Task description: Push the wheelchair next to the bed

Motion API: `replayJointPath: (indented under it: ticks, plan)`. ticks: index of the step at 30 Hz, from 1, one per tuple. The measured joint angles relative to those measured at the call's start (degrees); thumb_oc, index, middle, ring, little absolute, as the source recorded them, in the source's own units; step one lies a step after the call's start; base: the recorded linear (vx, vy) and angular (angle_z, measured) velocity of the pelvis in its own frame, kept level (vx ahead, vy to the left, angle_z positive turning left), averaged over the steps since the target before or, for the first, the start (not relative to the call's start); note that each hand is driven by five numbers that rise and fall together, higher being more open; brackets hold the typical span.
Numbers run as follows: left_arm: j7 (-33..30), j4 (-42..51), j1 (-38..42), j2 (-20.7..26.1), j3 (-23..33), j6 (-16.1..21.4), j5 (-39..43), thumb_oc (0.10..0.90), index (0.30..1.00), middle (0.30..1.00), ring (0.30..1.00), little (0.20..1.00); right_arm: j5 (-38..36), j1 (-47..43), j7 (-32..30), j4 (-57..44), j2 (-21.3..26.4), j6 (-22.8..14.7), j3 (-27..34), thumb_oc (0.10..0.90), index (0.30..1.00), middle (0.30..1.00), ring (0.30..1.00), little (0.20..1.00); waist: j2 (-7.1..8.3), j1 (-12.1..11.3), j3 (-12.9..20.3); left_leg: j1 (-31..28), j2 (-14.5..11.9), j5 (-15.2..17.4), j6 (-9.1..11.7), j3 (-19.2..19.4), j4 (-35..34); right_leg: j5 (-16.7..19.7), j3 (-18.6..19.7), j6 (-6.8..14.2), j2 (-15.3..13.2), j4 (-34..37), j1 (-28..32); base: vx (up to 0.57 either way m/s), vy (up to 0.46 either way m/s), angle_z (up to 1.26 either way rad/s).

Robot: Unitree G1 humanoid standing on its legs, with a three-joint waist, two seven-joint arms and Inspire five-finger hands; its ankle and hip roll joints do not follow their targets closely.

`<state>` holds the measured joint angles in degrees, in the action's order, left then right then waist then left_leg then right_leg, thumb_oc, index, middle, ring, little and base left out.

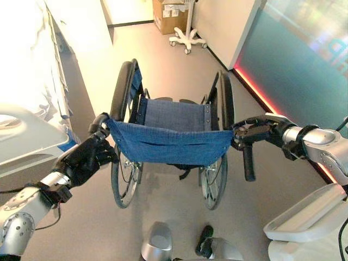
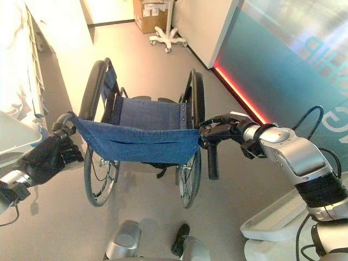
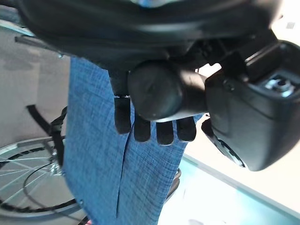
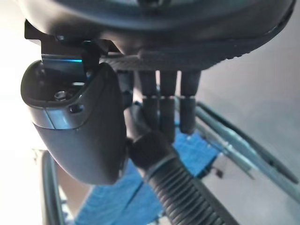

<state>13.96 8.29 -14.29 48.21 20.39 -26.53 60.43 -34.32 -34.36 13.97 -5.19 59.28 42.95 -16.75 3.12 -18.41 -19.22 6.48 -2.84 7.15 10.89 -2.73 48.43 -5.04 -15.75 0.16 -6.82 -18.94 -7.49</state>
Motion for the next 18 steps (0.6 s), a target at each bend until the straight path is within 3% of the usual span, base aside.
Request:
replayJointPath:
  ticks: [1,2,3,4,5,6,7,8,9,10,11,12,13,14,15,17,18]
  plan:
    - [0.1,0.0,0.0,-0.5,-0.1,0.0,-0.1,0.400,0.300,0.300,0.300,0.300,0.0,-0.1,-0.1,0.4,-0.2,-0.4,0.0,0.400,0.300,0.300,0.300,0.300,0.02,-0.5,0.0,1.5,0.5,-3.1,0.9,-0.6,2.5,-0.5,-0.6,-0.7,-0.4,-0.1,0.3,0.37,-0.078,-0.37]
    - [0.1,0.1,-0.1,-0.8,-0.6,0.0,-0.5,0.400,0.300,0.300,0.300,0.300,0.1,-0.1,-0.3,0.4,-0.2,-0.3,0.0,0.400,0.300,0.300,0.300,0.300,0.25,-1.1,0.0,4.0,1.8,-4.9,-0.2,-1.7,4.6,-0.2,0.7,-0.2,-1.2,2.2,1.6,0.44,-0.047,0.11]
    - [0.3,0.6,0.0,-0.7,-1.0,0.0,-1.3,0.400,0.300,0.300,0.300,0.300,0.1,-0.4,-0.3,0.2,0.5,-0.3,0.1,0.400,0.300,0.300,0.300,0.300,0.86,-0.9,-0.2,5.3,3.3,-0.1,-5.7,-1.4,-0.5,0.6,1.5,1.1,-1.3,6.1,3.1,0.41,-0.024,0.24]
    - [0.3,0.9,0.0,-0.7,-1.3,0.0,-1.4,0.400,0.300,0.300,0.300,0.300,0.1,-0.8,-0.3,0.2,0.7,-0.2,0.1,0.400,0.300,0.300,0.300,0.300,1.41,-0.7,-0.1,4.7,4.0,1.0,-7.6,-0.6,-9.5,1.3,2.0,2.1,-1.6,7.9,3.4,0.47,-0.006,0.50]
    - [0.3,2.0,0.2,-0.8,-1.6,0.3,-1.4,0.400,0.300,0.300,0.300,0.300,0.5,-2.1,-0.3,0.5,1.4,0.4,0.1,0.400,0.300,0.300,0.300,0.300,0.99,0.9,-0.1,1.2,4.0,0.2,-9.2,0.6,-28.8,1.7,1.8,2.9,-1.0,9.3,4.2,0.32,-0.001,0.34]
    - [0.3,2.8,0.4,-0.8,-2.1,0.4,-1.4,0.400,0.300,0.300,0.300,0.300,0.8,-2.8,-0.3,0.8,1.7,0.7,0.0,0.400,0.300,0.300,0.300,0.300,-0.37,1.2,0.1,-1.7,3.5,-3.6,-11.1,0.8,-39.5,1.5,1.5,3.1,0.1,8.9,4.5,0.46,-0.028,0.15]
    - [0.4,2.6,1.1,-0.7,-2.4,0.6,-1.7,0.400,0.300,0.300,0.300,0.300,3.0,-3.8,-0.9,1.7,-0.5,0.9,-0.6,0.400,0.300,0.300,0.300,0.300,-0.10,0.8,-0.4,-5.2,2.4,-7.3,-11.3,3.8,-43.8,0.8,0.2,3.5,0.6,8.4,5.2,0.34,-0.036,-0.16]
    - [0.2,2.6,1.5,-0.6,-2.8,0.6,-1.8,0.400,0.300,0.300,0.300,0.300,3.9,-4.1,-1.6,1.9,-0.9,1.0,-1.1,0.400,0.300,0.300,0.300,0.300,-0.10,0.2,-0.4,-5.7,2.2,-7.2,-11.4,4.7,-43.7,0.1,-1.4,2.6,0.6,7.3,5.5,0.56,-0.069,-0.44]
    - [-0.1,2.2,1.9,-1.2,-3.5,1.6,-2.4,0.400,0.300,0.300,0.300,0.300,6.2,-4.7,-2.3,3.5,-3.6,1.0,-1.6,0.400,0.300,0.300,0.300,0.300,-0.59,-1.7,-0.6,-6.6,0.6,-5.6,-10.5,7.5,-42.1,-5.1,-5.5,-0.4,1.7,-2.1,5.3,0.52,-0.071,-0.37]
    - [-0.4,2.2,2.2,-1.0,-4.0,2.2,-3.3,0.400,0.300,0.300,0.300,0.300,8.0,-4.5,-3.3,4.5,-5.5,1.0,-2.2,0.400,0.300,0.300,0.300,0.300,-0.31,-2.7,-0.6,-6.8,-0.8,-3.5,-8.1,11.1,-38.7,-7.7,-7.6,-2.8,4.2,-5.1,8.5,0.50,-0.073,-0.29]
    - [-0.6,2.1,2.6,-0.8,-4.3,2.3,-4.1,0.400,0.300,0.300,0.300,0.300,8.8,-4.5,-3.3,5.1,-6.1,1.1,-2.2,0.400,0.300,0.300,0.300,0.300,0.03,-3.0,-0.6,-6.3,-1.0,-2.2,-7.7,12.3,-35.5,-7.9,-7.7,-3.3,5.1,-3.8,10.6,0.56,-0.094,0.02]
    - [-0.9,2.1,2.6,-0.4,-4.3,2.1,-4.6,0.400,0.300,0.300,0.300,0.300,9.2,-4.6,-3.3,5.2,-6.6,1.5,-2.7,0.400,0.300,0.300,0.300,0.300,1.38,-3.4,-0.7,-1.5,-0.4,0.7,-5.6,12.9,-24.7,-8.6,-4.5,-4.6,6.5,6.8,16.7,0.46,-0.081,0.17]
    - [-0.7,2.0,2.5,-0.2,-4.1,2.1,-4.6,0.400,0.300,0.300,0.300,0.300,9.2,-5.1,-3.2,5.1,-6.3,1.5,-2.7,0.400,0.300,0.300,0.300,0.300,2.27,-3.5,0.0,3.6,1.3,1.8,-4.6,12.2,-19.4,-10.1,1.6,-1.8,6.6,12.4,18.9,0.69,-0.107,0.29]
    - [-0.2,2.0,2.7,-2.2,-3.9,2.1,-4.4,0.400,0.300,0.300,0.300,0.300,9.2,-6.0,-2.7,5.0,-5.1,1.6,-2.5,0.400,0.300,0.300,0.300,0.300,0.54,-2.8,0.1,7.9,2.4,1.6,-4.9,9.6,-20.4,-8.8,3.4,-1.5,8.4,14.6,20.1,0.43,-0.061,0.18]
    - [0.0,2.1,2.7,-2.5,-3.9,2.1,-4.4,0.400,0.300,0.300,0.300,0.300,9.2,-6.1,-2.7,4.8,-4.7,1.6,-2.5,0.400,0.300,0.300,0.300,0.300,0.38,-3.1,0.2,9.0,3.3,1.3,-5.3,9.3,-23.1,-8.8,4.5,-1.5,8.5,14.8,20.2,0.46,-0.057,-0.15]
    - [2.0,2.0,2.2,-2.2,-3.7,2.0,-3.6,0.400,0.300,0.300,0.300,0.300,9.3,-7.2,-2.7,5.6,-4.6,1.5,-4.3,0.400,0.300,0.300,0.300,0.300,-0.15,-7.1,0.3,9.5,6.3,-0.9,-6.8,6.9,-32.6,-10.6,9.8,-2.0,9.2,14.4,22.3,0.48,-0.021,-0.77]
    - [2.5,2.3,1.7,-2.0,-3.3,2.0,-3.1,0.400,0.300,0.300,0.300,0.300,9.2,-7.1,-2.7,5.6,-4.6,1.5,-4.2,0.400,0.300,0.300,0.300,0.300,-0.32,-8.2,0.4,9.3,6.3,-3.2,-7.0,6.6,-33.4,-12.2,11.1,-2.3,9.3,13.9,22.6,0.62,0.006,-0.76]
